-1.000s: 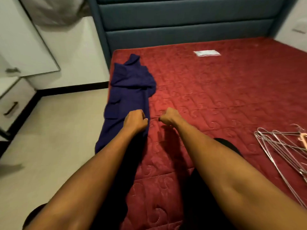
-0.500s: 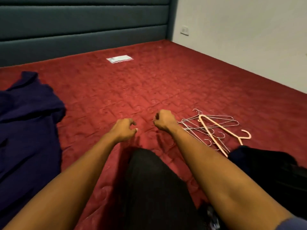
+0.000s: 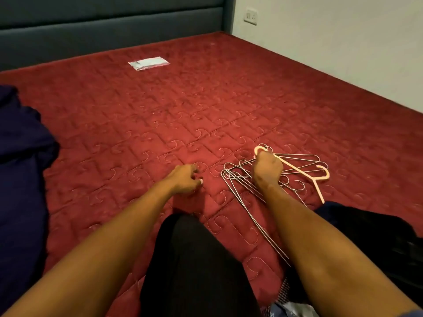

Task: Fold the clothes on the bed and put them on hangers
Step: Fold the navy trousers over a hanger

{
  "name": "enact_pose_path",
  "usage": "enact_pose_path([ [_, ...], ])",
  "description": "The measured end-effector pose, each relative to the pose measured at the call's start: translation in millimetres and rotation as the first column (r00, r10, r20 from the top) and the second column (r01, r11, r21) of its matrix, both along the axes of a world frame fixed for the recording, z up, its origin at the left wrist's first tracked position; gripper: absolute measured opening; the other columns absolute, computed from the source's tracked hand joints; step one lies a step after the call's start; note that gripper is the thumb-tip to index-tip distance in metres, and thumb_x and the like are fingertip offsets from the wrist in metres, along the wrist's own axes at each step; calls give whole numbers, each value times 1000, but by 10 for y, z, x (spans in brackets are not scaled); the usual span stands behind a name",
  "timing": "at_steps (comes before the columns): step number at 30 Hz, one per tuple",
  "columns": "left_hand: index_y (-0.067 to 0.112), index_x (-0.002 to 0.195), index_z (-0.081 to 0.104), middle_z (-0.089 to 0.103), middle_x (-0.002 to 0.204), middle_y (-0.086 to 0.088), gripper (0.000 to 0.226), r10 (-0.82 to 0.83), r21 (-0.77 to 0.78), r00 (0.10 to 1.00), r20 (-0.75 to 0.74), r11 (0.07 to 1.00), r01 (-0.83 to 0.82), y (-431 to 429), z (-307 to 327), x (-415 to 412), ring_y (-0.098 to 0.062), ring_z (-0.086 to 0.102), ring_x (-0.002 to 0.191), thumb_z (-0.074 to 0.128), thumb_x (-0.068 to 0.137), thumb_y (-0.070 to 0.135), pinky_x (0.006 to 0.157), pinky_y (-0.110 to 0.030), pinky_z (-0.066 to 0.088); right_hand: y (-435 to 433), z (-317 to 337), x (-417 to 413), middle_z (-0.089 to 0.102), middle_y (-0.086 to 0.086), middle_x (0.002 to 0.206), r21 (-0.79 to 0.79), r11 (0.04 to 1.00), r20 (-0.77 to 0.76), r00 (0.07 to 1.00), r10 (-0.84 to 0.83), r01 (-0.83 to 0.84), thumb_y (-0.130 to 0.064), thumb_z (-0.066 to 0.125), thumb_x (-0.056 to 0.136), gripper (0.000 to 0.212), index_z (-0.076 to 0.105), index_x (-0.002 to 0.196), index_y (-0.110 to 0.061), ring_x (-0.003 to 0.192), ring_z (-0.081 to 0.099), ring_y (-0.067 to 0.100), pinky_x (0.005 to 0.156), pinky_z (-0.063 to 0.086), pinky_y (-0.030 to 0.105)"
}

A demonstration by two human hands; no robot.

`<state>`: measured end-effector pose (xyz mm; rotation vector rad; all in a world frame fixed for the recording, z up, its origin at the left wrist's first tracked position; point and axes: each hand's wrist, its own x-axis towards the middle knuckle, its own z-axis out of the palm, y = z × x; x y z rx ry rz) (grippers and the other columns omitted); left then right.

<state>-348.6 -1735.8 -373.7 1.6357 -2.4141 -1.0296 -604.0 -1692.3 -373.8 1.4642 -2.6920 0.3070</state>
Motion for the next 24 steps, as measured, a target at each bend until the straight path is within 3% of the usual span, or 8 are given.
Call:
enact_pose_path([
  [6,23,97,65,72,101,-6,7,314,156,876,-367,949,-274,10,39,455,-14,66,76,67,97,17,65,-23,52,-299,417,1020,69,14,108,-103,896,-123,899,419,-432,-8,49,97,27,72,112,-10,93,70,37,64,43,36],
  [8,22,94,64,69,96,-12,9,459,241,733,-503,888,-391,97,168,752,-11,65,62,60,102,20,53,-21,47,-342,669,1556,69,17,92,-223,783,-185,814,551,-581,-4,56,88,20,75,94,-4,75,69,39,56,37,35],
  [10,17,102,64,69,97,-15,23,595,363,557,-579,800,-477,182,305,1130,-16,66,66,51,106,36,59,-26,50,-334,867,2132,67,14,77,-275,662,-261,717,647,-697,-6,67,78,7,74,79,-6,60,66,36,51,33,32],
  [14,13,109,63,72,88,-9,73,763,640,189,-619,629,-441,391,560,2153,-27,68,82,21,99,72,81,-43,55,-118,944,3278,63,4,72,-364,349,-361,476,802,-864,-21,71,76,4,75,77,-19,54,62,30,49,39,30],
  [16,15,98,68,65,80,-5,75,782,698,55,-621,584,-415,620,661,2735,-21,64,71,25,96,76,71,-36,56,101,824,3799,63,3,71,-367,222,-336,351,874,-903,-24,72,76,6,76,79,-21,55,62,28,48,38,31],
  [18,13,84,75,70,78,-8,59,784,640,91,-614,562,-524,931,707,3241,-17,65,61,42,101,58,60,-28,56,314,666,4227,63,5,68,-350,100,-271,203,941,-931,-22,76,76,5,78,81,-21,54,62,30,45,36,31],
  [21,1,99,76,70,114,-27,17,820,503,213,-531,508,-699,1357,576,3860,-24,69,78,65,93,13,69,-31,59,532,507,4635,65,8,69,-333,-49,-177,12,984,-941,-28,82,79,13,77,86,-18,61,66,34,47,32,31],
  [24,-6,120,65,70,99,-21,25,853,443,279,-442,477,-759,1756,516,4252,-19,69,67,56,98,1,53,-25,57,656,483,4785,65,2,78,-402,-99,-80,-73,994,-910,-51,62,90,31,75,88,-22,74,65,27,58,47,38],
])
